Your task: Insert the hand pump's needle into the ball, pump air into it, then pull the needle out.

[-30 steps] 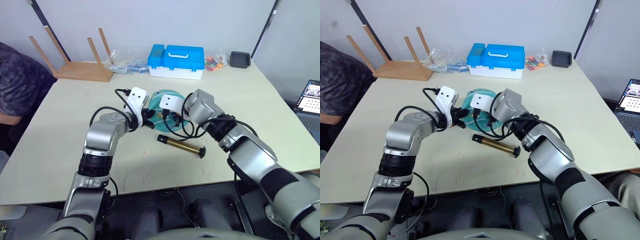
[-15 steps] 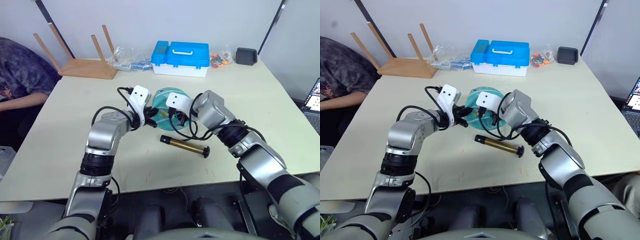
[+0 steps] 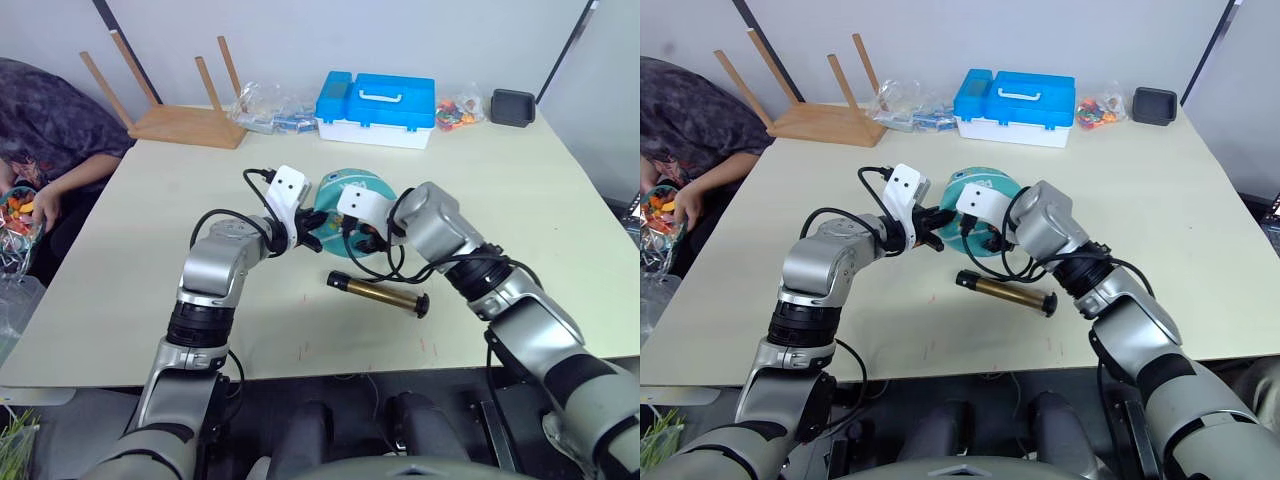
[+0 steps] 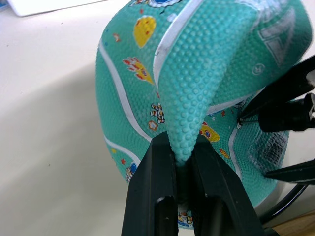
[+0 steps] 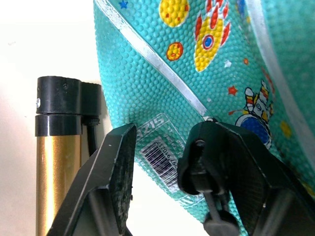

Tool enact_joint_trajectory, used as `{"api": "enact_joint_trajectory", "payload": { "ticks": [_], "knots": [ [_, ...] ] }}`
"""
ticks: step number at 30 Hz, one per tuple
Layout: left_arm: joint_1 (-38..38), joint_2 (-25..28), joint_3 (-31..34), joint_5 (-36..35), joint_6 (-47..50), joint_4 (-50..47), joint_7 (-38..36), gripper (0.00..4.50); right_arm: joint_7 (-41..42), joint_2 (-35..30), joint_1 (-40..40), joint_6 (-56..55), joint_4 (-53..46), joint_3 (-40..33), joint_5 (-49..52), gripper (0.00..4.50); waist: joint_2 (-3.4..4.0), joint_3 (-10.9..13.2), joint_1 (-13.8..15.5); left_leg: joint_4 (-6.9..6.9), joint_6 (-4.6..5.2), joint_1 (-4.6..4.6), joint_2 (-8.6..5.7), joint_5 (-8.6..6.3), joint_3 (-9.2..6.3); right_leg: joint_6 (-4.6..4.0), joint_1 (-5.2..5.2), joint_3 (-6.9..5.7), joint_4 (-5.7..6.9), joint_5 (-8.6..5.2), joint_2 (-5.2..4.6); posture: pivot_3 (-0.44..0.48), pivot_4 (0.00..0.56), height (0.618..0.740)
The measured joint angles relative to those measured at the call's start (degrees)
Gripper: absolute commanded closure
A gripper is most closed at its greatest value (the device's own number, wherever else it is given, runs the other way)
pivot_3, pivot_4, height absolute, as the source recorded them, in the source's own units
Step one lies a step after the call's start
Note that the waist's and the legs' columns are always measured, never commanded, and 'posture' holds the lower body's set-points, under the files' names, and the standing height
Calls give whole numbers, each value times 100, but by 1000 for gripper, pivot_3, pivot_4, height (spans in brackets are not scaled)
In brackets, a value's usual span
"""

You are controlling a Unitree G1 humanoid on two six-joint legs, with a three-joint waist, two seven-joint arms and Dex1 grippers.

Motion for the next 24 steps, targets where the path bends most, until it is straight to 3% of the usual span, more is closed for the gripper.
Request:
{"api": "enact_joint_trajectory", "payload": {
  "ticks": [6,14,18,24],
  "knots": [
    [-86,-25,-98,-15,-133,48,-62,4500,147,-718,354,447,-1154,11,96,2065,8,5,130,3,-5,-73,-26,5,-43,-23,-44,-41,-4,14,-41,0,150,740],
    [-129,-20,-121,-16,-229,158,-100,4500,-31,-1261,1311,447,-2937,-900,751,2065,11,10,126,4,-13,-83,-44,12,-73,4,-39,-87,-7,-2,-58,0,150,740],
    [-137,17,-115,-16,-241,179,-121,4500,-266,-1280,1741,-272,-2999,-1061,998,2065,9,15,114,5,-20,-82,-46,19,-69,6,-39,-87,-7,-2,-57,0,150,740],
    [-132,40,-102,-17,-237,169,-147,4500,-584,-1183,1747,-1189,-2477,-1081,1124,2065,9,21,108,5,-26,-81,-44,24,-71,4,-39,-88,-4,-1,-48,0,150,740]
  ]
}}
